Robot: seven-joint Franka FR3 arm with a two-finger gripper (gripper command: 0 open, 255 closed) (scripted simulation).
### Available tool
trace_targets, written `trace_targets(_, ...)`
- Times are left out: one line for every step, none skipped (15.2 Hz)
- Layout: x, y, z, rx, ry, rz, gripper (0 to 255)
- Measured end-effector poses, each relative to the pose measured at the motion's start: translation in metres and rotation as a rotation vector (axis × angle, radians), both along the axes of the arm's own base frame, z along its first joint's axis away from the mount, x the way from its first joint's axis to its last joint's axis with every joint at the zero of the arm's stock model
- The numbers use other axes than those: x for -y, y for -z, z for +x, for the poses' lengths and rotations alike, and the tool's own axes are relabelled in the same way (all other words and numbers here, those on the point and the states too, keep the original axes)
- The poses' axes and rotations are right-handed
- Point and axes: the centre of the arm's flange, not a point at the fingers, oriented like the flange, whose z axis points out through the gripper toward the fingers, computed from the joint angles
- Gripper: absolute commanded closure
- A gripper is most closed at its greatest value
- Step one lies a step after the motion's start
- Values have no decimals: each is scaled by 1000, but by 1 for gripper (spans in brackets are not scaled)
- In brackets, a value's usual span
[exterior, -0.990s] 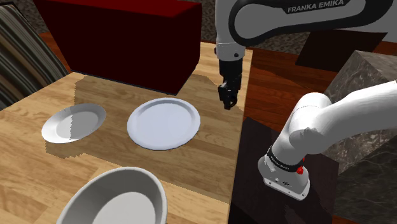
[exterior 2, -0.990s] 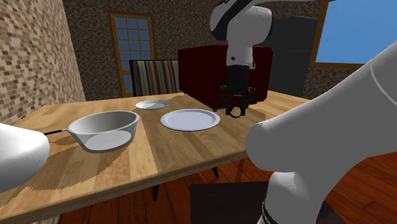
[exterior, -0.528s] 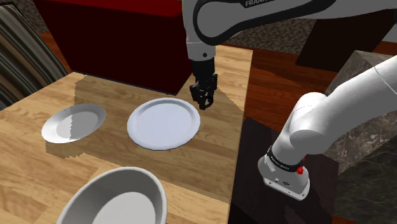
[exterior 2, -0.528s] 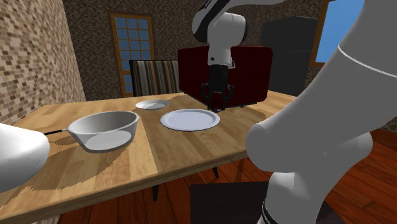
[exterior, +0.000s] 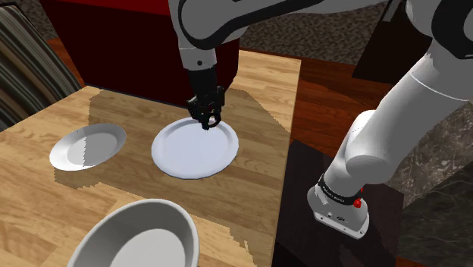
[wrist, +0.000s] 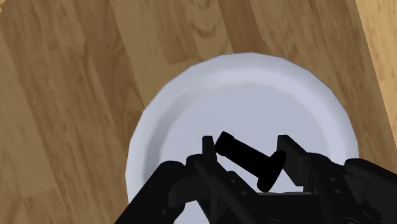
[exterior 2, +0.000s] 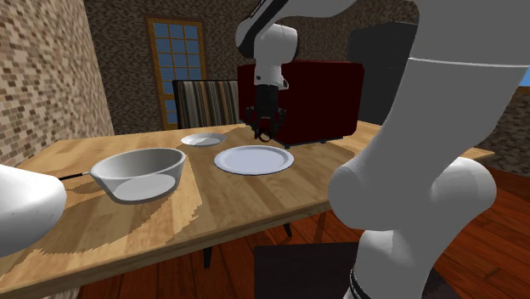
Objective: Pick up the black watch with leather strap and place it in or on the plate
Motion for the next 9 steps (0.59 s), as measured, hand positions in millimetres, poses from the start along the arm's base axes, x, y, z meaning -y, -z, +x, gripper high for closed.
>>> trace_targets(-10,1,10,0,0,1,255)
trace_targets(-19,0,21,0,0,0,255)
trace_targets(-28,1,31,0,0,0,255)
trace_targets(-32,3,35,0,0,1,255)
trace_targets(-34,8,38,0,0,1,255)
trace_targets(-35,12,39,0,1,1,255)
trace_targets(-36,17,40,0,1,1,255)
trace_targets(-36,21,41,0,1,1,255)
trace_targets(-36,27,42,0,1,1,255)
